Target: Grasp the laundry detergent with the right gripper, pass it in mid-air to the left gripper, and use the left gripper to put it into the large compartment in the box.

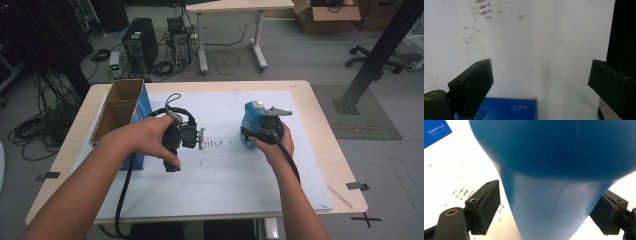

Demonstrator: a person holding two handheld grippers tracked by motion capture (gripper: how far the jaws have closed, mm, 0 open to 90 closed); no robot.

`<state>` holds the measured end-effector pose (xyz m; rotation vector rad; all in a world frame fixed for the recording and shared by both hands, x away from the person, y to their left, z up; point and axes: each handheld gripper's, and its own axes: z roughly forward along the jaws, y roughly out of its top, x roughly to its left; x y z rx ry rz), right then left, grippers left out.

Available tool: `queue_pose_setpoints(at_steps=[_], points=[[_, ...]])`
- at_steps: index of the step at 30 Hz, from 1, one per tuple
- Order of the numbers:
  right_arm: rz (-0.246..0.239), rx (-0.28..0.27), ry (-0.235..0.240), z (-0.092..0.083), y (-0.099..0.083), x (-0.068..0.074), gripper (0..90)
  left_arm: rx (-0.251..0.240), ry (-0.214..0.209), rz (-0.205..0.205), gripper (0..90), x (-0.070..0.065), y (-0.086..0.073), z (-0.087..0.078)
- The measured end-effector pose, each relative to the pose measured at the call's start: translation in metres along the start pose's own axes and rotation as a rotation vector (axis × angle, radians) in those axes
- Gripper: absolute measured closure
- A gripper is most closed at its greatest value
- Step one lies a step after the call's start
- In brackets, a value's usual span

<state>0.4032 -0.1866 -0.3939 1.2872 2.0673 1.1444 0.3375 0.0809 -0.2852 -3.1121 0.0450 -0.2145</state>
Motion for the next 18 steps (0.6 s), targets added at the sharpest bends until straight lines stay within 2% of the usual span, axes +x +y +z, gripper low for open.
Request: queue_pose_setpoints(at_steps=[18], points=[[-0.008,-0.009,-0.012,0.0013,-0.0014,0.0008,27.5,-0.006,-0.004,-0.001,6.4,-0.0003,0.0001,0.0004]])
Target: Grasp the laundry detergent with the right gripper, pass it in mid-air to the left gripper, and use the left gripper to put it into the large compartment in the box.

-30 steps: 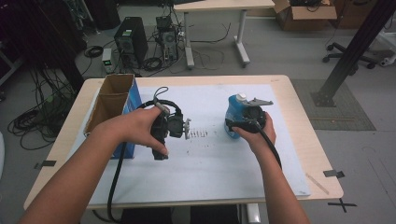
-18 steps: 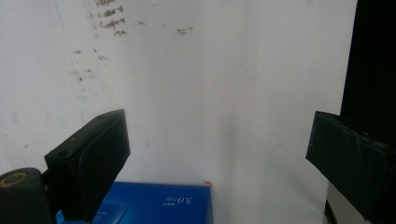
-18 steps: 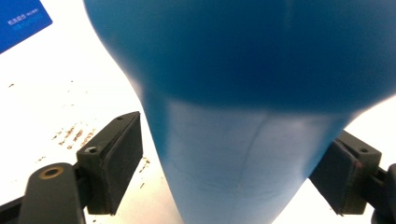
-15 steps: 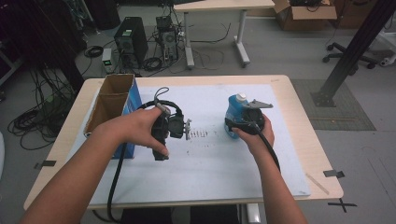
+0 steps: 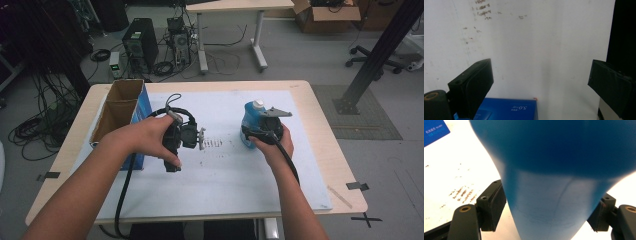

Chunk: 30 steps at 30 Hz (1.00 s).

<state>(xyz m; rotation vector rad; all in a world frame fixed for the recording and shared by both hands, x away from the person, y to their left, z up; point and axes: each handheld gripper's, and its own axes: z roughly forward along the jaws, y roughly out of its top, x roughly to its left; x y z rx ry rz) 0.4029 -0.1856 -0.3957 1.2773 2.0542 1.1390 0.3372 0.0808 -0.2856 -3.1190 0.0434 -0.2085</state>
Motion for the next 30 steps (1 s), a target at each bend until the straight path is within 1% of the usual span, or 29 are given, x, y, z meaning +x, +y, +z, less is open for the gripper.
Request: queue_pose_setpoints(at_steps=[1,4,6,8,9,13,15,17,22,23,25,30], points=[[0.000,0.000,0.000,0.0000,0.0000,0.0000,27.5,0.000,0.000,0.000,6.4,0.0000,0.0000,0.0000],[0.001,-0.004,-0.004,0.0000,0.0001,-0.0005,32.5,-0.004,-0.003,-0.008,6.4,-0.0003,-0.0011,0.0005],[0.005,-0.003,0.000,0.0004,-0.0002,-0.0002,35.6,-0.001,-0.003,-0.005,6.4,0.0002,-0.0013,0.0005],[-0.007,-0.007,-0.022,0.0006,-0.0005,0.0007,41.4,-0.002,-0.003,-0.006,6.4,0.0002,-0.0015,0.0005],[-0.007,-0.009,-0.031,0.0006,-0.0008,0.0005,42.7,-0.004,-0.002,-0.007,6.4,0.0001,-0.0017,0.0007],[-0.014,-0.018,-0.034,0.0006,-0.0019,0.0006,43.7,-0.002,-0.001,-0.008,6.4,0.0004,-0.0022,0.0002],[-0.006,-0.023,-0.035,0.0005,-0.0027,0.0008,44.4,-0.006,0.003,-0.012,6.4,0.0006,-0.0025,0.0004],[-0.013,-0.026,-0.040,0.0005,-0.0032,0.0020,45.2,-0.006,0.007,-0.012,6.4,0.0009,-0.0027,0.0002],[-0.015,-0.026,-0.036,0.0004,-0.0032,0.0014,46.5,-0.005,0.009,-0.017,6.3,0.0004,-0.0027,-0.0014],[-0.021,-0.029,-0.037,0.0005,-0.0034,0.0015,46.6,-0.013,0.011,-0.022,6.3,-0.0002,-0.0028,-0.0014],[-0.018,-0.034,-0.039,0.0004,-0.0037,0.0014,46.8,-0.008,0.011,-0.019,6.3,-0.0001,-0.0024,-0.0026],[-0.022,-0.043,-0.039,0.0001,-0.0048,0.0013,47.0,-0.014,0.015,-0.022,6.3,-0.0011,-0.0028,-0.0046]])
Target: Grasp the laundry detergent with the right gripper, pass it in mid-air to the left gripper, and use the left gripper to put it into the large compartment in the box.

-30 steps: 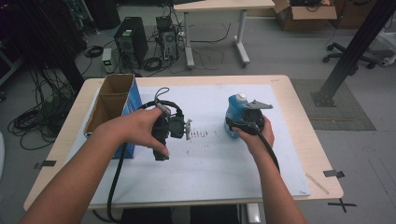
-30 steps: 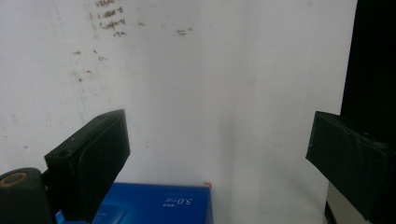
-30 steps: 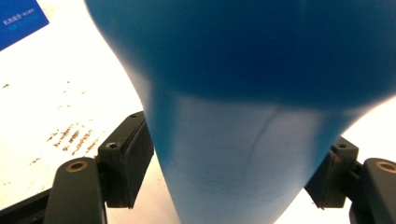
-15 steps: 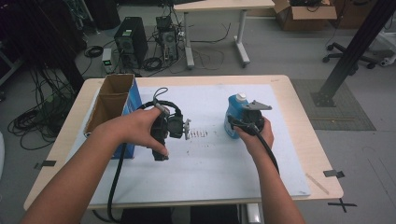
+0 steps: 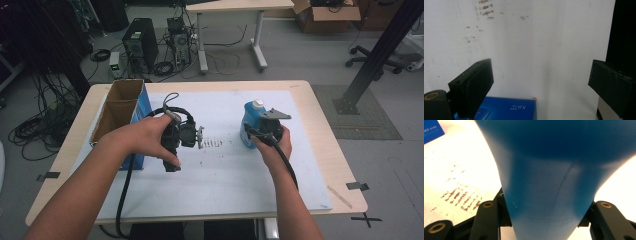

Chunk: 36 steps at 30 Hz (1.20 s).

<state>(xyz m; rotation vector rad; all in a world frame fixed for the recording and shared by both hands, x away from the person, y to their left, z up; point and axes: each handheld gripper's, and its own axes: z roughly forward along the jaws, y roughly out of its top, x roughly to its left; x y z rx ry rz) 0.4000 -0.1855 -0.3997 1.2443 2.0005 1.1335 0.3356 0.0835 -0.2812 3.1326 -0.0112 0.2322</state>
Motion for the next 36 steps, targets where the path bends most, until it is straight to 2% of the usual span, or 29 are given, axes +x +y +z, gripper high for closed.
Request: queue_pose_setpoints(at_steps=[4,8,10,15,21,22,23,25,31,36], points=[[-0.012,-0.001,0.010,-0.003,0.002,-0.001,46.9,-0.008,0.004,-0.011,6.3,0.001,-0.002,-0.003],[-0.031,-0.037,0.040,-0.015,0.014,-0.002,46.9,-0.041,0.007,-0.020,6.5,0.003,-0.004,-0.008],[-0.055,-0.048,0.058,-0.024,0.023,-0.003,46.9,-0.053,0.013,-0.025,6.5,0.004,-0.005,-0.011],[-0.125,-0.076,0.119,-0.047,0.047,-0.005,46.7,-0.036,0.026,-0.033,6.5,0.008,-0.005,-0.021],[-0.231,-0.049,0.221,-0.072,0.065,-0.005,46.6,-0.027,0.028,-0.048,6.3,0.012,-0.006,-0.034],[-0.231,-0.049,0.221,-0.072,0.065,-0.005,46.6,-0.027,0.028,-0.048,6.2,0.012,-0.006,-0.034],[-0.268,-0.038,0.272,-0.079,0.069,-0.005,46.5,-0.029,0.028,-0.051,6.2,0.012,-0.006,-0.038],[-0.300,-0.029,0.306,-0.085,0.070,-0.004,46.5,-0.029,0.030,-0.058,6.2,0.013,-0.006,-0.040],[-0.387,0.003,0.433,-0.096,0.070,0.003,46.3,-0.024,0.036,-0.045,6.2,0.015,-0.001,-0.049],[-0.449,0.028,0.503,-0.096,0.061,0.012,46.3,-0.017,0.036,-0.031,6.1,0.016,0.004,-0.054]])
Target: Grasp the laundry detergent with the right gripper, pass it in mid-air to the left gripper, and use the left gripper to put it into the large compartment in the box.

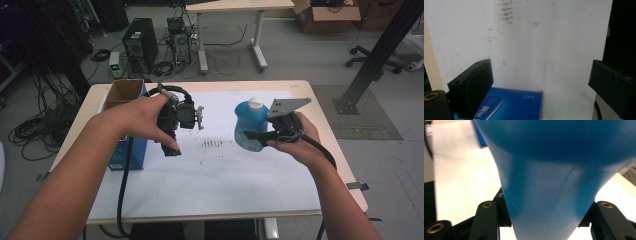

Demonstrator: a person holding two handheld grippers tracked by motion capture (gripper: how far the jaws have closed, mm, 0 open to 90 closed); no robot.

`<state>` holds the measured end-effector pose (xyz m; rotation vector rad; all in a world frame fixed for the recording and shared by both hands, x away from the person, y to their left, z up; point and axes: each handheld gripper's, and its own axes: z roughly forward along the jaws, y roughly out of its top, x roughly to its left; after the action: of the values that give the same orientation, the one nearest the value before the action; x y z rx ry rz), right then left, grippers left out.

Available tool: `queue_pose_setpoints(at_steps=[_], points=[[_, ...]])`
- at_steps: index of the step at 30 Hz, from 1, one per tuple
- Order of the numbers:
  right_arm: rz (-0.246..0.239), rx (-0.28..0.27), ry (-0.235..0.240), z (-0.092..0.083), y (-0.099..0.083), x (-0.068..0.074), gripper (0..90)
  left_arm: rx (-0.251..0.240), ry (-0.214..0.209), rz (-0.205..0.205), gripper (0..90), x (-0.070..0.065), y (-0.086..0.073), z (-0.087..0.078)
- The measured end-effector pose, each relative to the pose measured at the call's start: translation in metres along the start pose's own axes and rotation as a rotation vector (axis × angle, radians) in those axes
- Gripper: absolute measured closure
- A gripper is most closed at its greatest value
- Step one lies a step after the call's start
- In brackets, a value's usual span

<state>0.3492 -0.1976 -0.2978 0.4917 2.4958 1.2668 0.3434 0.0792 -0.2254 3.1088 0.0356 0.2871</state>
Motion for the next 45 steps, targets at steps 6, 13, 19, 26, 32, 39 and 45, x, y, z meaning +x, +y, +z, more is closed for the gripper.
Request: queue_pose_setpoints(at_steps=[6,13,19,26,32,39,45], points=[[-0.037,0.014,0.074,0.010,-0.008,0.008,46.2,0.001,-0.007,0.011,6.0,0.001,0.005,-0.004],[-0.068,0.016,0.144,0.024,-0.014,0.016,46.2,-0.001,-0.004,0.018,5.9,0.002,0.010,-0.006],[-0.075,-0.013,0.194,0.037,-0.016,0.024,46.3,0.003,-0.007,0.031,5.8,0.001,0.015,-0.005],[-0.100,-0.003,0.248,0.053,-0.012,0.032,46.2,0.000,-0.022,0.040,5.7,0.000,0.018,-0.006],[-0.112,-0.015,0.269,0.063,-0.007,0.035,46.1,0.012,-0.027,0.029,5.3,0.001,0.020,-0.004],[-0.120,-0.041,0.293,0.077,0.000,0.041,46.0,0.005,-0.034,0.037,5.2,0.000,0.026,0.000],[-0.121,-0.052,0.299,0.083,0.002,0.043,45.9,0.012,-0.028,0.016,6.4,0.000,0.028,0.002]])
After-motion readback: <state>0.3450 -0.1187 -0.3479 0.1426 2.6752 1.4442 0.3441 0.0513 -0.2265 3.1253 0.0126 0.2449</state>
